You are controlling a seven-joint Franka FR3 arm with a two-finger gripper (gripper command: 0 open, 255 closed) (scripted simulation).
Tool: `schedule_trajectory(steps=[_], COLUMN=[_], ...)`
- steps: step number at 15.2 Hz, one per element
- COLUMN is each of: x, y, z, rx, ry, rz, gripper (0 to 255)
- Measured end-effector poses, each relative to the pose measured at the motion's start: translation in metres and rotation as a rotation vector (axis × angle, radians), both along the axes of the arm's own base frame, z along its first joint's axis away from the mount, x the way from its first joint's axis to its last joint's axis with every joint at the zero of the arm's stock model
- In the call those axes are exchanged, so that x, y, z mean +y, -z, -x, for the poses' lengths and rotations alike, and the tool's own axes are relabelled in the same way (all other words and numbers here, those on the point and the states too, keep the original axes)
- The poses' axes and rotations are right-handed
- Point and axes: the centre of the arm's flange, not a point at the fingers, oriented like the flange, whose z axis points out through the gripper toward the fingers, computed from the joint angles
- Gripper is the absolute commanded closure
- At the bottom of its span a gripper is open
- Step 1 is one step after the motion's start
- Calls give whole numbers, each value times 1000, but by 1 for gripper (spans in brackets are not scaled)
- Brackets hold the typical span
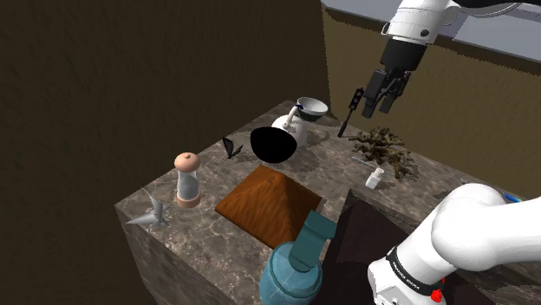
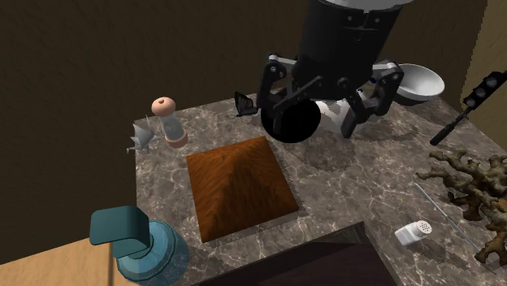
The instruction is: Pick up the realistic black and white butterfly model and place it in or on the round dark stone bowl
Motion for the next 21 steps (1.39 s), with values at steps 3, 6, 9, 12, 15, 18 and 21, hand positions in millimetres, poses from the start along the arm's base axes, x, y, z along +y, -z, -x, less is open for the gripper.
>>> schedule_trajectory(steps=[3,6,9,12,15,18,21], x=[10,37,62,86,113,128,148], y=[10,30,53,71,96,120,141], z=[-6,-27,-47,-70,-94,-120,-148], rx=[0,0,-2,-3,-4,-6,-7], ry=[25,84,148,213,277,343,406], rz=[7,22,38,54,70,86,102], gripper=[0,0,0,0,0,0,0])
